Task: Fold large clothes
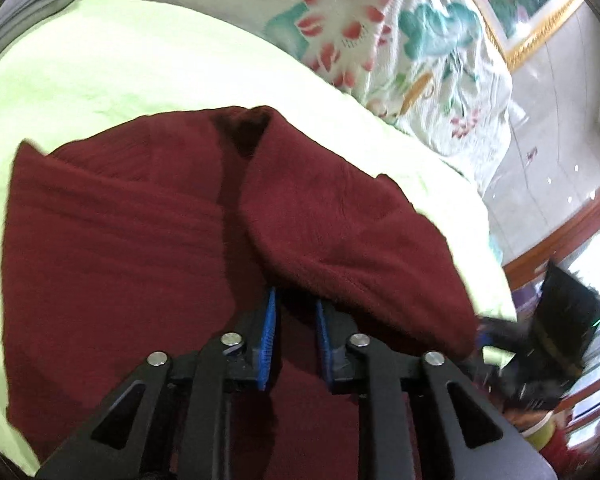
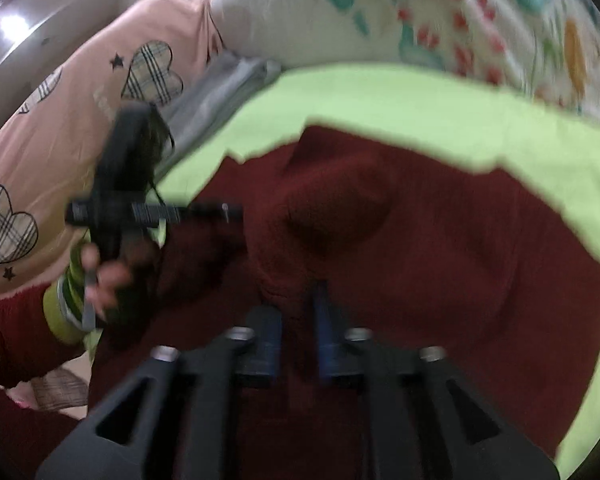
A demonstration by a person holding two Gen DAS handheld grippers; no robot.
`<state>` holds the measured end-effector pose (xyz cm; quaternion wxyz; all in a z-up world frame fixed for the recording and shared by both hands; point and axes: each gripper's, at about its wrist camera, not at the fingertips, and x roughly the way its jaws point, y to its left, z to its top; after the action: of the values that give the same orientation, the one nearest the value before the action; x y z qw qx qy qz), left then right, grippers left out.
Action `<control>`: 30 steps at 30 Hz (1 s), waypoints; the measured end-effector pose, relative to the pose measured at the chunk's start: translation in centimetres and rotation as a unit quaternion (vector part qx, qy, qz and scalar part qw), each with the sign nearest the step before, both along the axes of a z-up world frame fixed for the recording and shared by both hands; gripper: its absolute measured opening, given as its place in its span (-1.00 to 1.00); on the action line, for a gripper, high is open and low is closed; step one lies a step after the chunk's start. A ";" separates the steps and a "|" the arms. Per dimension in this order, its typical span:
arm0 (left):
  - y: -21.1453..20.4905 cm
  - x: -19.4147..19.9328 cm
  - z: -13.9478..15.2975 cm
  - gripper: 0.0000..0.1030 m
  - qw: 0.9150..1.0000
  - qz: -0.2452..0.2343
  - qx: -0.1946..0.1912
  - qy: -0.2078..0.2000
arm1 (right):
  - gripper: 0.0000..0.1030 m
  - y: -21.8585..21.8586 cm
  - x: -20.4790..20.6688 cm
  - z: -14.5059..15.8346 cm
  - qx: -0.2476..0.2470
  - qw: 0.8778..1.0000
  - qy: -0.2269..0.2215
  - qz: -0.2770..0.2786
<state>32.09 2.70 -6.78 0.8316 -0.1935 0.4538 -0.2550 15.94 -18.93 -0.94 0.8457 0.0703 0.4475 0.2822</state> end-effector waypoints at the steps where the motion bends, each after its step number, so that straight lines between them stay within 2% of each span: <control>1: 0.3 -0.1 0.1 -0.56 1.000 0.000 -0.003 0.001 | -0.04 -0.5 -0.6 -0.3 0.008 1.000 0.004 -0.011; 4: 1.2 -0.5 0.7 -0.47 1.000 -0.001 -0.016 -0.001 | -0.04 -2.8 -1.6 -0.2 0.061 0.997 0.016 -0.051; 6: 1.6 -0.4 1.0 -0.21 0.999 -0.004 -0.037 0.001 | -0.04 -4.9 -1.6 0.5 0.103 0.991 0.013 -0.088; 8: 2.4 -0.5 1.3 -0.04 0.998 -0.002 -0.055 0.006 | -0.04 -7.5 -1.2 1.1 0.142 0.980 0.011 -0.142; 10: 2.7 -0.3 1.4 0.05 0.998 -0.002 -0.068 0.014 | -0.04 -9.3 -0.6 1.1 0.150 0.970 0.017 -0.191; 14: 1.2 0.8 0.3 0.13 0.998 -0.018 -0.050 0.042 | -0.04 -10.4 1.2 0.1 0.147 0.959 0.045 -0.239; 17: -0.1 1.1 -0.9 0.02 0.997 -0.029 -0.038 0.053 | -0.04 -9.7 2.9 -1.2 0.150 0.955 0.073 -0.245; 19: -0.7 1.1 -1.2 -0.51 0.997 -0.037 -0.041 0.049 | -0.06 -9.3 4.2 -2.2 0.148 0.952 0.098 -0.250; 20: -0.9 1.2 -1.3 -0.89 0.997 -0.044 -0.046 0.050 | -0.41 -9.1 4.7 -2.7 0.151 0.951 0.106 -0.248; 22: -0.6 0.4 -0.4 -0.88 0.999 -0.033 -0.027 0.024 | -0.92 -8.8 5.0 -2.5 0.160 0.952 0.101 -0.242; 24: 0.3 -0.9 1.2 -0.89 1.000 -0.019 -0.010 -0.019 | -0.92 -9.3 4.5 -1.2 0.174 0.951 0.067 -0.245; 26: 1.6 -1.9 2.0 -0.89 0.999 -0.013 -0.016 -0.036 | -0.92 -10.0 3.5 -0.1 0.185 0.950 0.036 -0.249; 28: 2.6 -2.4 1.7 -0.89 0.999 -0.009 -0.019 -0.033 | -0.92 -10.4 2.9 -0.5 0.163 0.951 0.034 -0.261; 30: 2.5 -2.7 0.9 -0.90 1.000 -0.015 -0.004 -0.025 | -0.92 -10.5 2.9 -1.7 0.144 0.951 0.055 -0.267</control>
<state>29.43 5.17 -5.85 0.8383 -0.1835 0.4344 -0.2737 18.87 -29.43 -2.61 0.8453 0.3237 0.4126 0.1027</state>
